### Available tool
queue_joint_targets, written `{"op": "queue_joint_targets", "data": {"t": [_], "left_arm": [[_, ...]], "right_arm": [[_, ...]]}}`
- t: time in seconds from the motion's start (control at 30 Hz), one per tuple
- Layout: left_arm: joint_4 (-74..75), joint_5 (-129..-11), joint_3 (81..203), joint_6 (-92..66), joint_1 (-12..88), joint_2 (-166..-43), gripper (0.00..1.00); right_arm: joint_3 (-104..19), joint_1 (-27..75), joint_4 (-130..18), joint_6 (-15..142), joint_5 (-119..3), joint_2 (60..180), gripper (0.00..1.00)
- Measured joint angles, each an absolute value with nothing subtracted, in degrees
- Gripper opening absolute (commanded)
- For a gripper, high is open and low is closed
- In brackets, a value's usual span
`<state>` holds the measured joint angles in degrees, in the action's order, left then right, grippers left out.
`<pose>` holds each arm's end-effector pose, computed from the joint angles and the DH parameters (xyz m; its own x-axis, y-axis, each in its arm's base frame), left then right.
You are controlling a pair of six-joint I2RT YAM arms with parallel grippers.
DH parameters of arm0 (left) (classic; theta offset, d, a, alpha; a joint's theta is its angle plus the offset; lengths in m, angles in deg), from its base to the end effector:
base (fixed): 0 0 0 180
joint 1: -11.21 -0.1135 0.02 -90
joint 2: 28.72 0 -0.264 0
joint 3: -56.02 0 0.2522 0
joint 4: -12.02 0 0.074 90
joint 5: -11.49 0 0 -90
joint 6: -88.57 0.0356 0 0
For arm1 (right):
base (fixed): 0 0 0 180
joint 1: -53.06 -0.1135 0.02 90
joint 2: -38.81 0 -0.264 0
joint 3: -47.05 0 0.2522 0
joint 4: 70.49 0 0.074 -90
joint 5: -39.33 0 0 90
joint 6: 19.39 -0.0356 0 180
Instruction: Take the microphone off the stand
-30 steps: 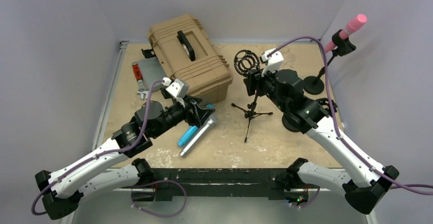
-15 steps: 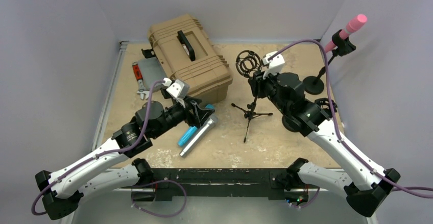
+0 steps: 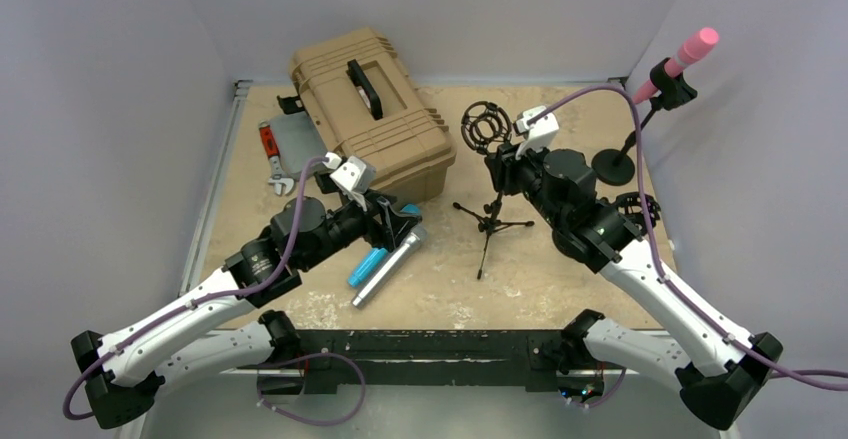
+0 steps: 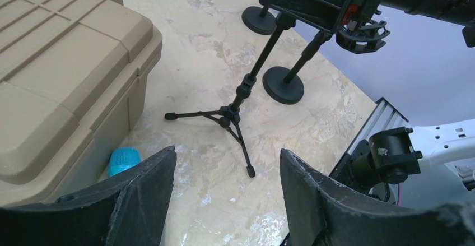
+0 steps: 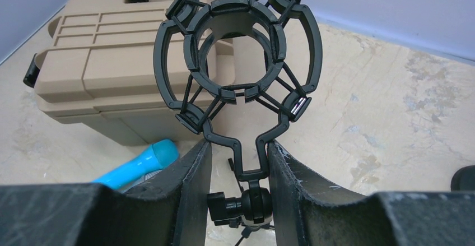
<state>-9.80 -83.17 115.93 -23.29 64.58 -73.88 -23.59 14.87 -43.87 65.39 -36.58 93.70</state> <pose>0.1135 -0.1478 0.3514 -0.3481 -0.1538 -0.9248 0.6704 0.6487 -0.3602 0.1763 0.1276 0.3775 -0.1851 -0.0333 -0.9822 -0.3966 0.9170 0.0436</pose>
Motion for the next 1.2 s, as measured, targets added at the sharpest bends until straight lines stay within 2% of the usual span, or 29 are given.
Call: {"op": "queue_joint_targets", "data": {"t": [0.23, 0.67, 1.0, 1.2], "left_arm": [[-10.0, -83.1, 115.9, -23.3, 64.6, -73.9, 0.66], [-10.1, -82.7, 115.9, -23.4, 64.6, -73.5, 0.66], [-10.0, -82.6, 115.9, -23.4, 64.6, -72.8, 0.66], [-10.1, -82.6, 115.9, -23.4, 64.6, -71.8, 0.66]], "right_arm": [[-20.5, 14.9, -46.1, 63.8, -36.3, 92.3, 0.11], [-12.9, 15.2, -57.0, 59.5, -36.0, 89.1, 0.18], [-13.0, 10.2, -58.1, 55.8, -28.0, 90.4, 0.19], [-13.1, 9.9, -57.9, 53.2, -26.7, 90.5, 0.24]]}}
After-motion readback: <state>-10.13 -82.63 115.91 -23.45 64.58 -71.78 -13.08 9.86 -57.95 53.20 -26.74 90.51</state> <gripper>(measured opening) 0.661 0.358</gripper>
